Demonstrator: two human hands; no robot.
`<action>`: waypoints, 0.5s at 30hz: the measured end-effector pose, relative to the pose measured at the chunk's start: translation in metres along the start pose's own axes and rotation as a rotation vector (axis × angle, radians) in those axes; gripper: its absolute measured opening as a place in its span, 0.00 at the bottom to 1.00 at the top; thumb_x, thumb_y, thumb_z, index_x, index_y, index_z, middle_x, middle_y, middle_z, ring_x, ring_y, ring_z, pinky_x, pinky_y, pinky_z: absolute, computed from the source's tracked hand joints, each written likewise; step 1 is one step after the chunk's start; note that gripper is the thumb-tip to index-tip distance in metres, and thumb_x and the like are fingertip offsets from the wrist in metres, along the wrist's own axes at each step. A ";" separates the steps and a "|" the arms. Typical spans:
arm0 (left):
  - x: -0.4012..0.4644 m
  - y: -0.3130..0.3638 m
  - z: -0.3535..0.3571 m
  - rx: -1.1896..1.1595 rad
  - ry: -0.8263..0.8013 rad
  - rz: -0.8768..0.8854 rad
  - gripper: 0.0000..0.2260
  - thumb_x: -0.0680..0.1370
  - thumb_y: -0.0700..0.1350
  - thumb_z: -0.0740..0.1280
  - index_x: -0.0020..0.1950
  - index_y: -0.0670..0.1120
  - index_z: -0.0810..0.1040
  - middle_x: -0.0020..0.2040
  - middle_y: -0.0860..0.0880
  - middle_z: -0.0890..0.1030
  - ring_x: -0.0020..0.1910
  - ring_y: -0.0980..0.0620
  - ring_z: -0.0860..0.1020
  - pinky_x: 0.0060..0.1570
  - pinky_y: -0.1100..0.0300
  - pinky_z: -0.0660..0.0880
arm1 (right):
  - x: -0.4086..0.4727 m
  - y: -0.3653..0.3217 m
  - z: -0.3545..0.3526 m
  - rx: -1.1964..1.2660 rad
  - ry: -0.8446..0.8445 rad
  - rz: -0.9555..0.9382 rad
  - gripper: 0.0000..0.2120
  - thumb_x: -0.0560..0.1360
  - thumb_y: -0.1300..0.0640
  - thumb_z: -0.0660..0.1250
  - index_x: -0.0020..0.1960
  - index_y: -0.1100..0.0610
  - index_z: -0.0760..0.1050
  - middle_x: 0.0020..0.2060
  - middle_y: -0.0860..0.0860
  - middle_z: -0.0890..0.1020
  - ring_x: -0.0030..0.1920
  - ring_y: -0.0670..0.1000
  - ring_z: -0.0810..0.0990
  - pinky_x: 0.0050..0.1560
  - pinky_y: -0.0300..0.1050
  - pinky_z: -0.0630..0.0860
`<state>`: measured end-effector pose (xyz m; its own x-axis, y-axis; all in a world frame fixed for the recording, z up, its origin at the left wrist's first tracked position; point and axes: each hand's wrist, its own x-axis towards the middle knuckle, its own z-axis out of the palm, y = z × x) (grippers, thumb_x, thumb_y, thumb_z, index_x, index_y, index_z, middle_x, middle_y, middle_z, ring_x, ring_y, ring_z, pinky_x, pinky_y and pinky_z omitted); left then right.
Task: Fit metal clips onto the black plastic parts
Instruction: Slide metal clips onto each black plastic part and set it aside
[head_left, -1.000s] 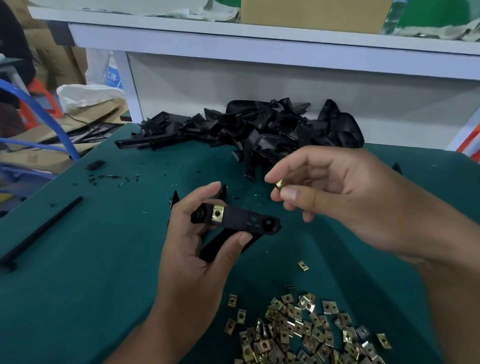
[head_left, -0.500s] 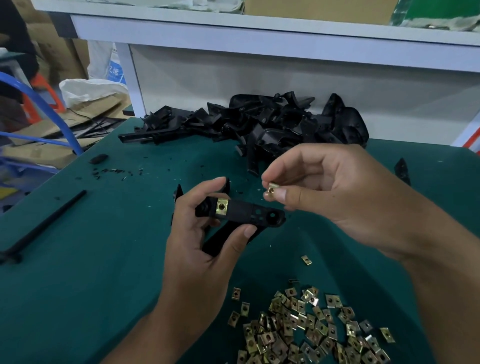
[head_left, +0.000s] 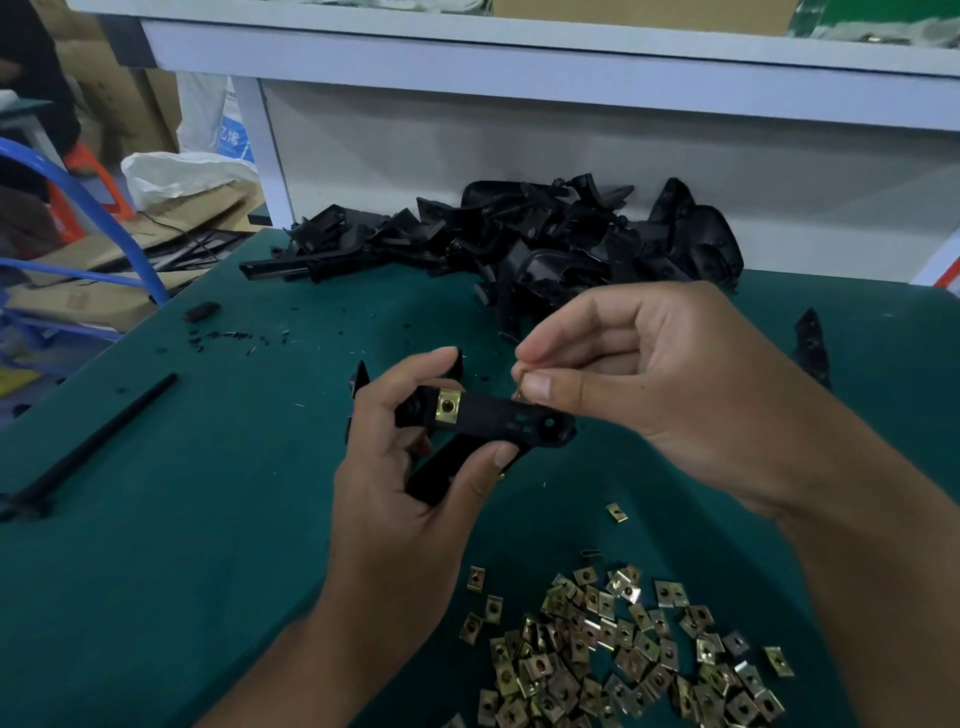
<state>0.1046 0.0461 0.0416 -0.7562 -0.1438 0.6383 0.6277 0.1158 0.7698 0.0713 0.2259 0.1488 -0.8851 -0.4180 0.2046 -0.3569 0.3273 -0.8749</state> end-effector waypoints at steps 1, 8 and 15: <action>0.000 0.000 0.000 0.013 -0.003 0.004 0.23 0.77 0.48 0.73 0.68 0.63 0.70 0.55 0.54 0.78 0.51 0.50 0.82 0.49 0.65 0.78 | 0.000 -0.001 0.001 -0.014 0.004 -0.003 0.06 0.73 0.57 0.77 0.48 0.50 0.84 0.42 0.45 0.88 0.44 0.45 0.87 0.51 0.34 0.80; -0.003 -0.002 0.000 0.067 -0.015 0.014 0.24 0.76 0.50 0.73 0.68 0.64 0.69 0.55 0.53 0.78 0.50 0.47 0.81 0.47 0.63 0.78 | -0.005 -0.006 0.002 -0.147 0.030 -0.025 0.05 0.72 0.55 0.77 0.45 0.46 0.84 0.39 0.40 0.87 0.41 0.40 0.86 0.50 0.31 0.79; -0.003 -0.001 -0.001 0.132 -0.024 0.046 0.24 0.77 0.51 0.73 0.69 0.66 0.69 0.56 0.52 0.78 0.51 0.45 0.82 0.49 0.57 0.79 | -0.009 -0.011 -0.004 -0.193 -0.018 0.012 0.03 0.73 0.52 0.75 0.46 0.44 0.84 0.40 0.39 0.87 0.43 0.40 0.86 0.52 0.42 0.81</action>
<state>0.1060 0.0454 0.0390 -0.7327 -0.1119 0.6713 0.6331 0.2499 0.7326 0.0819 0.2291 0.1581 -0.8849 -0.4275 0.1850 -0.3982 0.4880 -0.7767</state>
